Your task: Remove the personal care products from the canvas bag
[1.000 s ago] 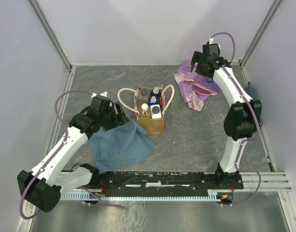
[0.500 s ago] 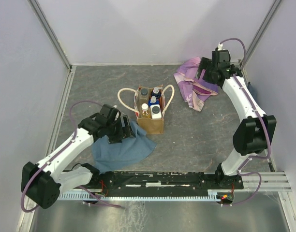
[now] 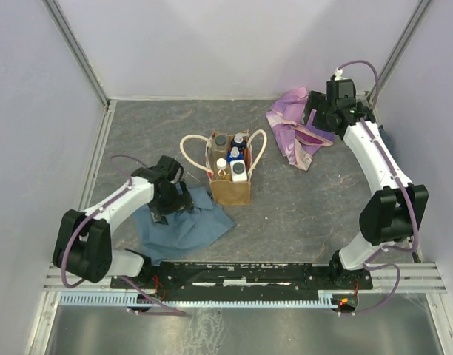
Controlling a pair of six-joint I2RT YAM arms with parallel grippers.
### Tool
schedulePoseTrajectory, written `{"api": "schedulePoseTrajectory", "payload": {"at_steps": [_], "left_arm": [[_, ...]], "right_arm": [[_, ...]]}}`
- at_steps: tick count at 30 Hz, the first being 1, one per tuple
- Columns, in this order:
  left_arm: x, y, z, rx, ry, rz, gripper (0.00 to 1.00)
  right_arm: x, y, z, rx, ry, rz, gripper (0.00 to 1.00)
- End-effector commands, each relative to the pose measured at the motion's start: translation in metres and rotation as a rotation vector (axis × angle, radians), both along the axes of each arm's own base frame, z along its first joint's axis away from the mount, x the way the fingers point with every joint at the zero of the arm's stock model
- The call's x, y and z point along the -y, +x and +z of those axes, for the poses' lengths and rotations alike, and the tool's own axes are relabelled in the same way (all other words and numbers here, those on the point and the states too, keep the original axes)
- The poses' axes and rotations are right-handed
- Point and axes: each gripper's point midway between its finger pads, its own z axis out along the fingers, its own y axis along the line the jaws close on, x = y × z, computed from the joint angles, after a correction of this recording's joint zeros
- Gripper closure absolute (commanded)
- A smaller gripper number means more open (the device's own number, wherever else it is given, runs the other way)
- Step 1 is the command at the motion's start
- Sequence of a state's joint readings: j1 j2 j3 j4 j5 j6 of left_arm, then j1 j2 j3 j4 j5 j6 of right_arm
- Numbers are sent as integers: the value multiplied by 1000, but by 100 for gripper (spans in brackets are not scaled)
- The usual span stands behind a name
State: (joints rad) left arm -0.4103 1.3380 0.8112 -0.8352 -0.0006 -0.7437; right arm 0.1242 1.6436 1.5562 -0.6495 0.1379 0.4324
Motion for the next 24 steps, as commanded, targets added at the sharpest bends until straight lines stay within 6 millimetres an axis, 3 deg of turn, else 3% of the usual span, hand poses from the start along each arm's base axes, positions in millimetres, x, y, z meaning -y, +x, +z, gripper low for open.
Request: {"api": "schedulePoseTrajectory", "payload": {"at_steps": [1, 3, 6, 9, 11, 14, 17, 20, 24], "left_arm": [[-51, 14, -12, -23, 34, 179, 1], [-79, 17, -19, -21, 19, 319, 1], [-118, 32, -5, 26, 69, 466, 1], [-149, 59, 39, 166, 99, 598, 0], [-156, 77, 76, 279, 104, 623, 0], [-141, 94, 119, 426, 21, 560, 1], [-118, 95, 142, 495, -13, 489, 1], [-78, 87, 129, 440, -86, 386, 1], [-21, 66, 77, 255, -136, 233, 1]], "right_arm": [[6, -7, 21, 55, -27, -3, 0], [7, -9, 19, 49, -34, -1, 0], [9, -11, 16, 39, -38, -2, 0], [6, -12, 14, 35, -22, 7, 0], [3, -12, 13, 34, -12, 15, 0], [2, -13, 13, 31, -6, 17, 0], [1, -13, 13, 31, 4, 19, 0], [-1, -13, 12, 32, 21, 19, 0], [-4, -14, 10, 28, 41, 16, 0]]}}
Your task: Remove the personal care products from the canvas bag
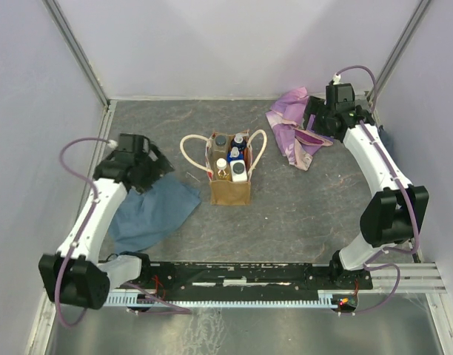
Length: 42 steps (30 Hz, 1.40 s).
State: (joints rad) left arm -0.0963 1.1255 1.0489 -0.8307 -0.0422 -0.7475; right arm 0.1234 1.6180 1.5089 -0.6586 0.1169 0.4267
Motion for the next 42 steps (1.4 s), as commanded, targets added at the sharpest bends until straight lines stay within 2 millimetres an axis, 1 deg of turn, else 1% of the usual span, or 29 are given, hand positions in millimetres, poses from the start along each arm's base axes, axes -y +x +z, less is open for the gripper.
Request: {"api": "schedulePoseTrajectory", "payload": {"at_steps": [1, 3, 4, 6, 9, 12, 15, 18, 20, 21, 24, 26, 28, 29, 31, 32, 34, 37, 39, 41, 42], "left_arm": [[57, -28, -58, -200, -62, -143, 1], [76, -37, -67, -202, -34, -185, 1], [80, -39, -70, -197, -22, -192, 1], [84, -46, -82, -229, -17, -203, 1], [79, -52, -101, -309, 23, -193, 1], [65, -55, -116, -392, 99, -142, 1], [50, -53, -128, -461, 155, -100, 1], [25, -50, -140, -503, 152, -29, 1], [2, -46, -144, -511, 114, 52, 1], [-10, -40, -143, -490, 105, 93, 1], [-50, -9, -132, -396, 84, 238, 1], [-64, 11, -122, -354, 70, 292, 1], [-77, 30, -112, -318, 93, 333, 1], [-88, 37, -106, -304, 124, 361, 1], [-102, 48, -93, -286, 146, 407, 1], [-104, 53, -88, -269, 144, 415, 1], [-101, 59, -73, -228, 121, 415, 0], [-82, 63, -54, -140, 32, 350, 3], [-69, 60, -42, -88, -23, 306, 3], [-55, 60, -31, -26, -78, 256, 2], [-50, 57, -28, -10, -99, 238, 2]], "right_arm": [[-3, -2, 20, 59, 36, -2, 0], [-2, -4, 19, 50, 29, 2, 0], [-1, -6, 19, 49, 21, 1, 0], [2, -9, 20, 47, 3, -1, 0], [5, -11, 22, 46, -11, -3, 0], [5, -14, 25, 51, -15, 2, 0], [4, -17, 26, 46, -9, 6, 0], [-1, -24, 21, 28, 22, 17, 0], [-4, -29, 18, 23, 38, 26, 0], [-4, -32, 16, 20, 44, 29, 0], [-3, -38, 8, 0, 44, 24, 0], [-3, -39, 1, -18, 44, 17, 0], [-4, -37, -6, -39, 46, 17, 0], [-5, -37, -12, -60, 47, 17, 0], [-8, -34, -27, -112, 59, 25, 0], [-13, -33, -34, -141, 76, 33, 0], [-25, -31, -54, -206, 127, 66, 0], [-51, -26, -77, -282, 230, 145, 0], [-69, -24, -89, -314, 290, 197, 0], [-84, -21, -99, -335, 304, 236, 0], [-91, -19, -99, -326, 310, 255, 0]]}}
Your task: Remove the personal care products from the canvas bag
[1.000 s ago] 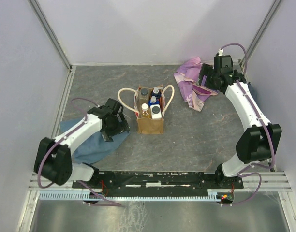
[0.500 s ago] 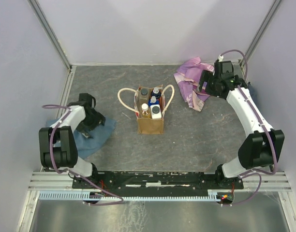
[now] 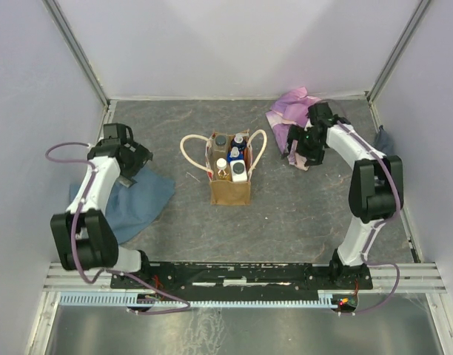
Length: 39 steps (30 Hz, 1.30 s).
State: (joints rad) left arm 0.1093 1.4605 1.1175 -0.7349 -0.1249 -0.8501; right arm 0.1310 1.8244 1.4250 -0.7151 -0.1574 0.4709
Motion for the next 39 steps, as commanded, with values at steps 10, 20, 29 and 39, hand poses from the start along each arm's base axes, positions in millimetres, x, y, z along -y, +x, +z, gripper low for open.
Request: {"api": "schedulePoseTrajectory", "payload": {"at_steps": [10, 20, 29, 39], "left_arm": [[60, -13, 44, 234, -182, -289, 0], [69, -21, 45, 235, -205, -346, 0], [75, -26, 48, 247, -216, -408, 0], [78, -27, 71, 336, -198, -425, 0]], "right_arm": [[-54, 76, -18, 61, 109, 51, 0], [64, 118, -49, -19, -216, -247, 0], [210, 76, -18, -143, -665, -501, 0], [99, 68, 92, 251, -454, -329, 0]]}}
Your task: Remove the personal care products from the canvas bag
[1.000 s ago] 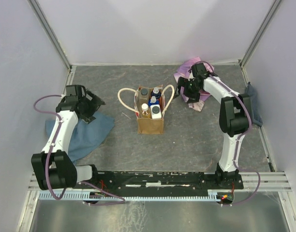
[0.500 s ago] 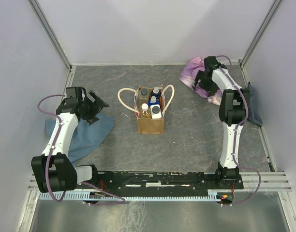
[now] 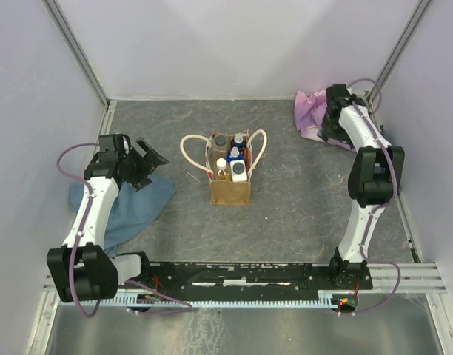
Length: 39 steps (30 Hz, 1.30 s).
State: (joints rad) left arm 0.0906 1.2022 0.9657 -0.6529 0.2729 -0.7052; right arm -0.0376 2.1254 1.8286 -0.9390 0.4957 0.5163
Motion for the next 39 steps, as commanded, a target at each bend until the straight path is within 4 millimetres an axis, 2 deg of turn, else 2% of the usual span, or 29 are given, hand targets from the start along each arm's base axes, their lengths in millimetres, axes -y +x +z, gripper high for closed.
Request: {"api": "schedulePoseTrajectory", "payload": {"at_steps": [1, 3, 6, 9, 12, 14, 16, 20, 22, 26, 30, 33, 36, 39], "left_arm": [[6, 3, 35, 144, 16, -49, 1], [9, 4, 46, 179, 35, -49, 1], [17, 5, 68, 244, 49, -36, 1], [30, 6, 91, 322, 51, -40, 1], [44, 7, 106, 356, 34, -69, 1], [56, 6, 113, 367, 19, -98, 1], [67, 5, 115, 370, 17, -122, 1], [92, 4, 109, 385, 11, -205, 1], [102, 3, 106, 384, 2, -235, 1], [114, 4, 110, 385, 11, -252, 1], [120, 6, 125, 422, 55, -249, 0], [126, 6, 126, 414, 81, -261, 6], [131, 2, 127, 402, 132, -264, 8], [117, -1, 132, 405, 201, -204, 9]], "right_arm": [[-107, 13, 111, 340, 107, 272, 0], [-160, -1, 140, 389, 155, 404, 0], [-225, -31, 177, 428, 93, 571, 0], [-253, -49, 208, 517, 82, 646, 0], [-276, -64, 227, 557, 57, 725, 0], [-290, -70, 224, 535, 76, 779, 0], [-308, -74, 213, 492, 144, 855, 0], [-340, -88, 195, 424, 215, 983, 0], [-356, -96, 193, 420, 237, 1044, 6], [-374, -107, 197, 430, 225, 1110, 17], [-382, -113, 201, 443, 168, 1150, 18], [-384, -114, 196, 422, 158, 1151, 19], [-379, -116, 204, 441, 64, 1140, 14], [-365, -118, 224, 493, -105, 1104, 6]]}}
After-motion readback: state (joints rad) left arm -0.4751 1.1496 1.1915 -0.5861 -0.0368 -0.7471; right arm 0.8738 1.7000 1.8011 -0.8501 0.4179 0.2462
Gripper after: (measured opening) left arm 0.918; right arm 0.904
